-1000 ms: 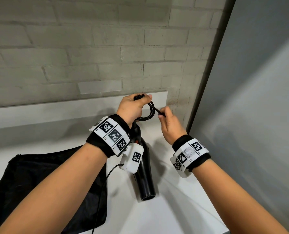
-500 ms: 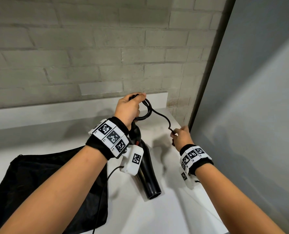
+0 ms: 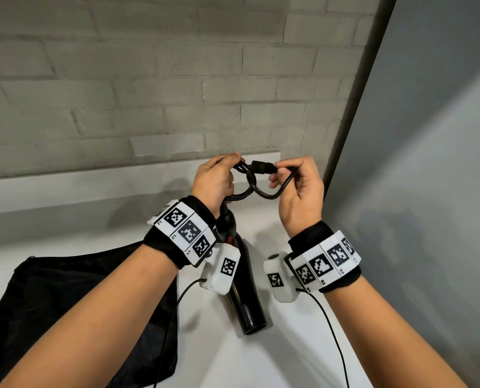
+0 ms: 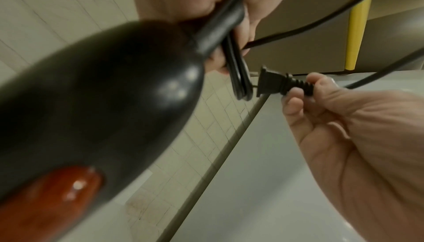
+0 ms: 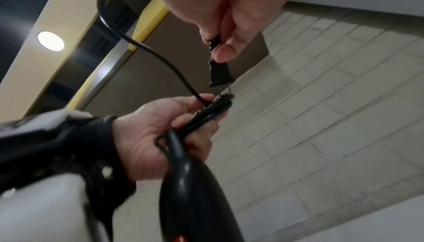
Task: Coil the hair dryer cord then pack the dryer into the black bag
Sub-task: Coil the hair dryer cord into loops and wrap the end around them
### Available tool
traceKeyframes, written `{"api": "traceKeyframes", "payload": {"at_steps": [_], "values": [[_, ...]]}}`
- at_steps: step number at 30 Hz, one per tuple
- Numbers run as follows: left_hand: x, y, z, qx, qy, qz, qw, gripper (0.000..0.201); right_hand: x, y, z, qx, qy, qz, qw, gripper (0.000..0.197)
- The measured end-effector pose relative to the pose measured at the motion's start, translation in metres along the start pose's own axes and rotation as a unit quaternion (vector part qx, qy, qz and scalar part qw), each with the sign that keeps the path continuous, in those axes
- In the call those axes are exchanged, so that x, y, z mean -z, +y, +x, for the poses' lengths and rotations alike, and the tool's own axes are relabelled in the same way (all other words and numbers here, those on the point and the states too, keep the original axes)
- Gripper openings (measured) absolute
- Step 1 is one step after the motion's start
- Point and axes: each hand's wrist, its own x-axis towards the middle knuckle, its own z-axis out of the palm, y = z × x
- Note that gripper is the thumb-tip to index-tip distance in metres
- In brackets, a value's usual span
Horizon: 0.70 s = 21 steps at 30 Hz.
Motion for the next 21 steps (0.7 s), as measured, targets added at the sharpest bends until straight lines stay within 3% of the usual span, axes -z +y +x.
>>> {"api": "traceKeyframes", "payload": {"at_steps": [5,9,12,21], "values": [[0.0,0.003,-0.003,-0.006,0.011,0.005,1.0,0.015,-0.003,0.004,-0.008,0.02,-0.048,-0.009,0.999,0.04],[0.0,0.001,-0.001,-0.008,0.02,0.009,1.0,0.016,-0.002,0.004,-0.009,0.037,-0.046,-0.02,0.998,0.041],[-0.002,0.001,0.0,-0.002,0.025,0.011,1.0,0.016,0.001,0.003,-0.011,0.065,-0.052,-0.025,0.996,0.031],[-0.006,0.001,0.0,-0.018,0.019,-0.001,1.0,0.017,0.002,0.015,-0.013,0.101,-0.165,-0.125,0.973,0.026]]}}
